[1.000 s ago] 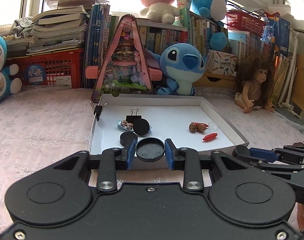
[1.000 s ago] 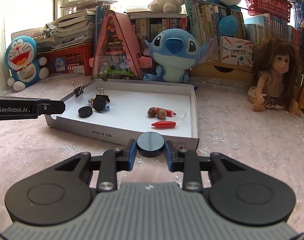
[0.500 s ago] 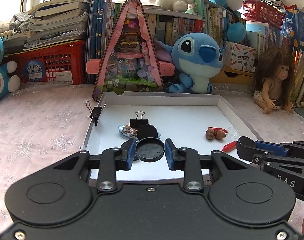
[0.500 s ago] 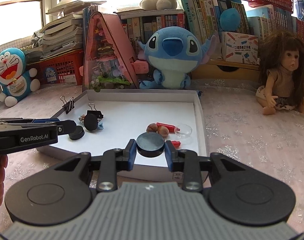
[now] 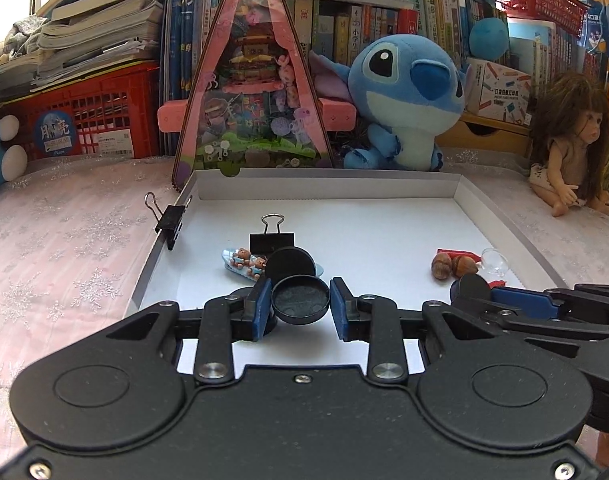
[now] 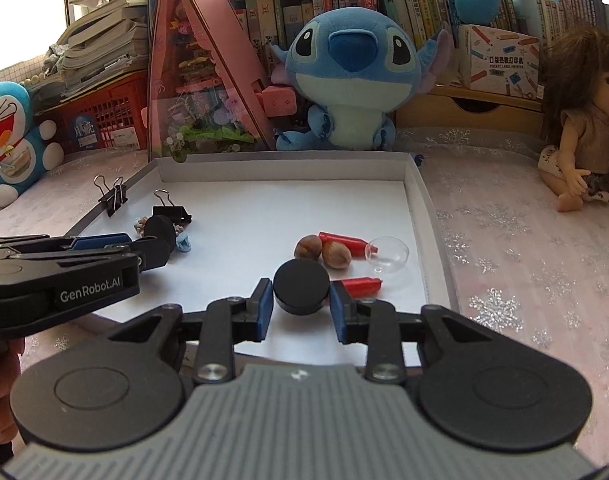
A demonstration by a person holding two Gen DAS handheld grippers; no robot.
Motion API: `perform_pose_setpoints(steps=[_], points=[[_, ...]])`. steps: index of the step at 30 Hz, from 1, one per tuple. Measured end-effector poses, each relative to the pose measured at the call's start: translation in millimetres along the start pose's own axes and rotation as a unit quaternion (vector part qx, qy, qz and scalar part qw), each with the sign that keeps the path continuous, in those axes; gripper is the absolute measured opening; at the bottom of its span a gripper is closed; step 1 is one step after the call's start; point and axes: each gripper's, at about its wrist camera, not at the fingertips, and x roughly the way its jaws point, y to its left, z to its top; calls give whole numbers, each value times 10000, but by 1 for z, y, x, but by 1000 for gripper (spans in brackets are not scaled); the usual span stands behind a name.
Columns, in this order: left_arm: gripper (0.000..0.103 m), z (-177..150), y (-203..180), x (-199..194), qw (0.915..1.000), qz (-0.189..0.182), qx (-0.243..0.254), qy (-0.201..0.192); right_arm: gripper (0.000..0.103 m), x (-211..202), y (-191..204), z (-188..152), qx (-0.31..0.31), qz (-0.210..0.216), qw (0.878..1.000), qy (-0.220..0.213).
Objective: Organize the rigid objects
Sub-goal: 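Carry the lid in left gripper into the tray while right gripper carries the puck there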
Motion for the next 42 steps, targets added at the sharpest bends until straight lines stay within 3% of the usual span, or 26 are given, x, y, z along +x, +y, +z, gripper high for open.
perform_pose_setpoints(steps=[9, 14, 31, 33, 35, 37, 42], points=[[30, 9, 3, 26, 9998, 125, 135, -61, 35, 23, 1, 11, -132, 24, 9999, 99], [30, 19, 12, 51, 9997, 195, -129, 80, 35, 39, 2, 21, -276, -39, 9995, 116], [30, 16, 9, 50, 9995, 322, 45, 56, 36, 41, 4, 23, -264, -111, 9996, 75], [32, 15, 9, 49, 9994, 333, 48, 61, 42, 41, 3, 22, -248, -115, 9996, 62], [39, 15, 10, 48, 9994, 339, 13, 72, 42, 39, 2, 22, -197, -102, 9997, 44], [43, 15, 11, 47, 9994, 342, -34, 85, 54, 38, 0, 21, -149, -98, 9998, 31], [60, 12, 8, 40, 9990, 428, 82, -19, 56, 34, -3, 18, -113, -140, 9998, -7]])
